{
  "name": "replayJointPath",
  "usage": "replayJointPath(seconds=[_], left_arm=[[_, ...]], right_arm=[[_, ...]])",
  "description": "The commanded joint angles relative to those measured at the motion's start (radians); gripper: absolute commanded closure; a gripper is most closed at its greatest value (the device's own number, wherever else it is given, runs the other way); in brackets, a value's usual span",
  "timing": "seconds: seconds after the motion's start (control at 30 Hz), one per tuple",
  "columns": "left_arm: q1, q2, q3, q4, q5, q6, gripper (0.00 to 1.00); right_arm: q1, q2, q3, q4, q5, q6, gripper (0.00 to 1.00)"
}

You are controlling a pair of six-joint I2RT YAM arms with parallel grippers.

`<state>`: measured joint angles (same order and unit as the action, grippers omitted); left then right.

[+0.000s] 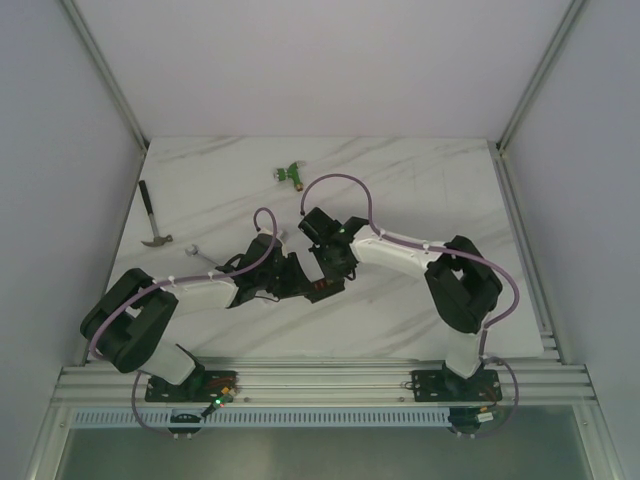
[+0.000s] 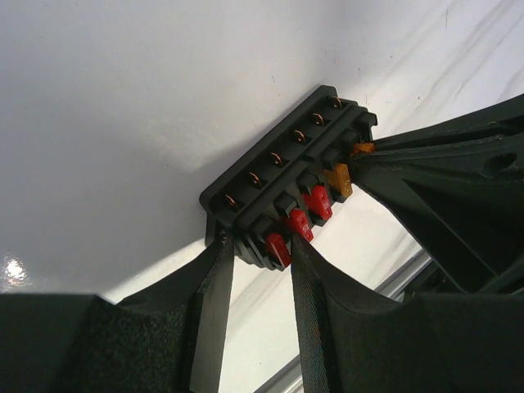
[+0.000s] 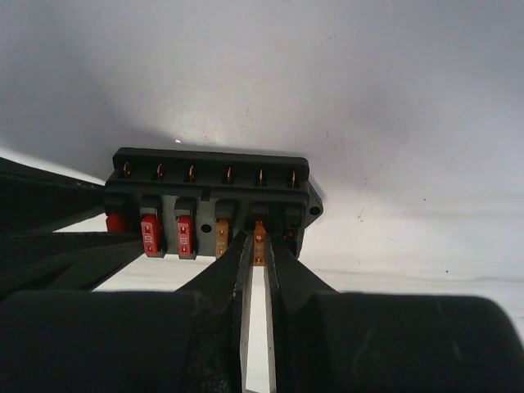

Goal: Snap on the fuse box
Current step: Install the fuse at the fuse box base.

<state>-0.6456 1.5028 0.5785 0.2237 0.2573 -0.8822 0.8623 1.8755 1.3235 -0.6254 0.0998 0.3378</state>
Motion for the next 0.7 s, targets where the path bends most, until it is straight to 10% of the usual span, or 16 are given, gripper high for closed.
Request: replayJointPath(seconds=[0.0,0.37,0.67], left_arm=[[-0.005,0.003,0.015,-0.033,-0.011,0.008,0.58],[-0.005,-0.003,0.013,-0.041,-0.014,0.008,0.57],[-0.005,-0.003,0.014,-0.046,-0.014,0.009,0.57]], right_arm=[[0.016,0.069,-0.086,-0.011,-0.099,-0.007,0.88],[0.016,-0.036,-0.057,-0.013,-0.091,0.022,0.65],[0.016,-0.089,-0.021,-0.023,-0.055,0.037,0.64]])
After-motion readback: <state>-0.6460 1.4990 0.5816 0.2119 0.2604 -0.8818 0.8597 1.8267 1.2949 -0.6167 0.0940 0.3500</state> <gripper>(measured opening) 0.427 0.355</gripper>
